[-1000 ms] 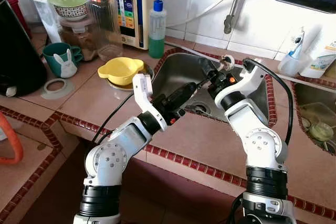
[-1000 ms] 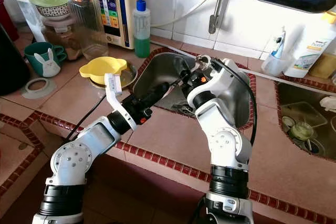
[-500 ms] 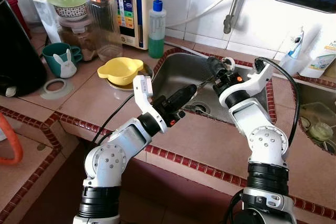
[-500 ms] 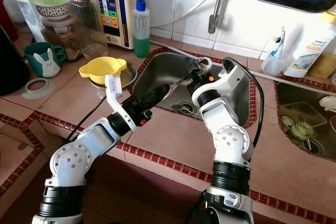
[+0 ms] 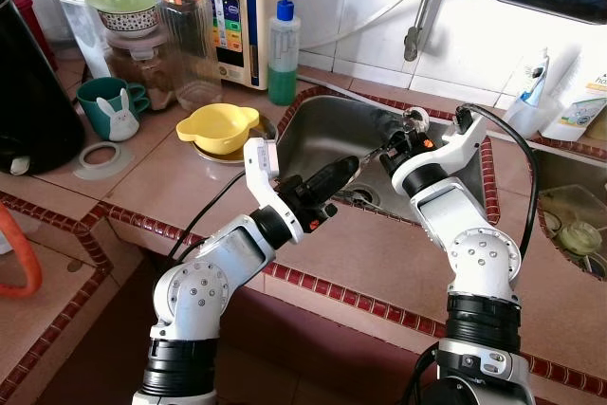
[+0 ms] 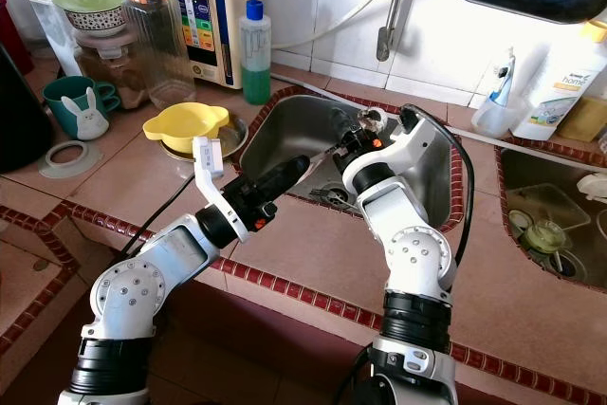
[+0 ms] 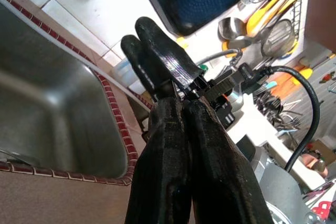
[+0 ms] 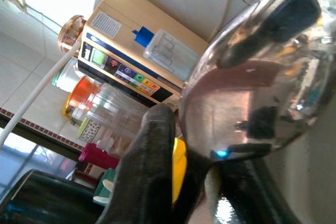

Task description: Kitchen organization

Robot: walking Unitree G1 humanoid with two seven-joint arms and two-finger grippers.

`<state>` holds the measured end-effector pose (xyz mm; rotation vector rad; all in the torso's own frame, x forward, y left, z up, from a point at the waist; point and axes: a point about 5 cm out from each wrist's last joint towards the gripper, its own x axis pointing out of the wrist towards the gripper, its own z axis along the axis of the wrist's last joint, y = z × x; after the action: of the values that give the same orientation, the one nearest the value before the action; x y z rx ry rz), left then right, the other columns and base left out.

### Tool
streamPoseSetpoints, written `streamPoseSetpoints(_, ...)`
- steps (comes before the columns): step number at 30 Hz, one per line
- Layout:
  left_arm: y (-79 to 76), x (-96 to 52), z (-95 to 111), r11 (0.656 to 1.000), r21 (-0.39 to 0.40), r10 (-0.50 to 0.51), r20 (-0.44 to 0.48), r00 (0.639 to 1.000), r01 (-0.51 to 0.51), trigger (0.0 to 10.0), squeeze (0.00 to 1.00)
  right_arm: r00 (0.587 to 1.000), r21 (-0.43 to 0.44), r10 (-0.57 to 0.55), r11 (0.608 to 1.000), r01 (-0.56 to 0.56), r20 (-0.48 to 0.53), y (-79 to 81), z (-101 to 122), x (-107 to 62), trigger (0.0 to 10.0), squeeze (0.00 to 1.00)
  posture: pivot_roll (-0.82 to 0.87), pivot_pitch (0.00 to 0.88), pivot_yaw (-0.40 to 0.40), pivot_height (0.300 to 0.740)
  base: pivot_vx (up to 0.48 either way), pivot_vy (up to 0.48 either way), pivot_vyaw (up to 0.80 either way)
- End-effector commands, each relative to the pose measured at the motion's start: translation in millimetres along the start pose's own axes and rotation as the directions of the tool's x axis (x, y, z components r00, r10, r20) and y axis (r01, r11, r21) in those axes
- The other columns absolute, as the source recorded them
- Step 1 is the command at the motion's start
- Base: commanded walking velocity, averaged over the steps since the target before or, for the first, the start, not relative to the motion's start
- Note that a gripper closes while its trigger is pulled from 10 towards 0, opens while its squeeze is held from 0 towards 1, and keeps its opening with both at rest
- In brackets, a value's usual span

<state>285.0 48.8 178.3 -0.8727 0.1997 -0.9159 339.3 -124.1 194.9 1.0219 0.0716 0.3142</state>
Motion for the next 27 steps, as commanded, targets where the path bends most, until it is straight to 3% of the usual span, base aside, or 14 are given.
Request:
streamPoseSetpoints(1, -5.4, 0.9, 3, 0.999, 0.035, -0.016, 0.012, 1.0, 0.015, 2.1, 0.0, 1.0, 0.002, 0.001, 1.0, -0.001, 0.006, 2.8, 2, 1.2, 0.0, 0.0, 0.2, 0.0, -0.05, 0.74, 0.0, 0.0, 0.0)
streamPoseSetpoints(4, -2.9, 0.7, 5, 0.999, 0.04, 0.001, 0.019, 1.0, -0.001, 2.6, 0.0, 1.0, 0.001, -0.001, 1.0, 0.001, 0.006, 2.9, 2, 1.2, 0.0, 0.0, 0.2, 0.0, -0.05, 0.74, 0.0, 0.0, 0.0)
streamPoseSetpoints(5, -1.8, 0.4, 5, 0.999, 0.045, 0.009, 0.02, 1.0, -0.01, 3.3, 0.0, 1.0, 0.001, -0.002, 1.0, 0.002, 0.006, 2.8, 3, 1.1, 0.0, 0.0, 0.2, 0.0, -0.049, 0.74, 0.0, 0.0, 0.0)
streamPoseSetpoints(6, -1.8, 0.4, 5, 0.999, 0.045, 0.009, 0.02, 1.0, -0.01, 3.3, 0.0, 1.0, 0.001, -0.002, 1.0, 0.002, 0.006, 2.8, 3, 1.1, 0.0, 0.0, 0.2, 0.0, -0.049, 0.74, 0.0, 0.0, 0.0)
streamPoseSetpoints(7, -1.3, 0.3, 5, 0.999, 0.048, 0.011, 0.019, 1.0, -0.012, 4.5, 0.0, 1.0, 0.001, -0.003, 1.0, 0.003, 0.006, 2.7, 3, 1.1, 0.0, 0.0, 0.2, 0.0, -0.049, 0.74, 0.0, 0.0, 0.0)
streamPoseSetpoints(8, -1.3, 0.3, 5, 0.999, 0.048, 0.011, 0.019, 1.0, -0.012, 4.5, 0.0, 1.0, 0.001, -0.003, 1.0, 0.003, 0.006, 2.7, 3, 1.1, 0.0, 0.0, 0.2, 0.0, -0.049, 0.74, 0.0, 0.0, 0.0)
streamPoseSetpoints(9, -0.7, 0.4, 5, 0.999, 0.051, 0.018, 0.016, 1.0, -0.019, 10.0, 0.0, 1.0, 0.001, -0.003, 1.0, 0.003, 0.007, 2.6, 3, 1.0, 0.0, 0.0, 0.2, 0.0, -0.049, 0.74, 0.0, 0.0, 0.0)
streamPoseSetpoints(10, -0.7, 0.4, 5, 0.999, 0.051, 0.018, 0.016, 1.0, -0.019, 10.0, 0.0, 1.0, 0.001, -0.003, 1.0, 0.003, 0.007, 2.6, 3, 1.0, 0.0, 0.0, 0.2, 0.0, -0.049, 0.74, 0.0, 0.0, 0.0)
streamPoseSetpoints(11, -0.8, 0.5, 4, 0.999, 0.049, 0.016, 0.015, 1.0, -0.017, 10.0, 0.22, 1.0, 0.001, -0.004, 1.0, 0.004, 0.007, 2.5, 3, 0.9, 0.0, 0.0, 0.2, 0.0, -0.049, 0.74, 0.0, 0.0, 0.0)
streamPoseSetpoints(12, 0.5, 0.3, 5, 0.998, 0.047, 0.028, 0.021, 0.999, -0.029, 10.0, 1.0, 1.0, 0.0, -0.005, 1.0, 0.005, 0.008, 2.5, 3, 0.9, 0.0, 0.0, 0.2, 0.0, -0.049, 0.74, 0.0, 0.0, 0.0)
streamPoseSetpoints(22, 18.0, -3.9, 4, 0.984, 0.074, 0.156, 0.061, 0.986, -0.16, 10.0, 1.0, 1.0, -0.033, -0.02, 0.999, 0.021, 0.023, 1.0, 7, 1.8, 0.0, 0.0, 0.21, 0.0, -0.051, 0.74, 0.0, 0.0, 0.0)
streamPoseSetpoints(27, 22.5, -6.0, 3, 0.976, 0.091, 0.194, 0.066, 0.979, -0.2, 10.0, 1.0, 0.999, -0.1, -0.035, 0.994, 0.038, 0.029, -1.7, 8, 2.3, 0.0, 0.0, 0.21, 0.0, -0.053, 0.74, 0.0, 0.0, 0.0)
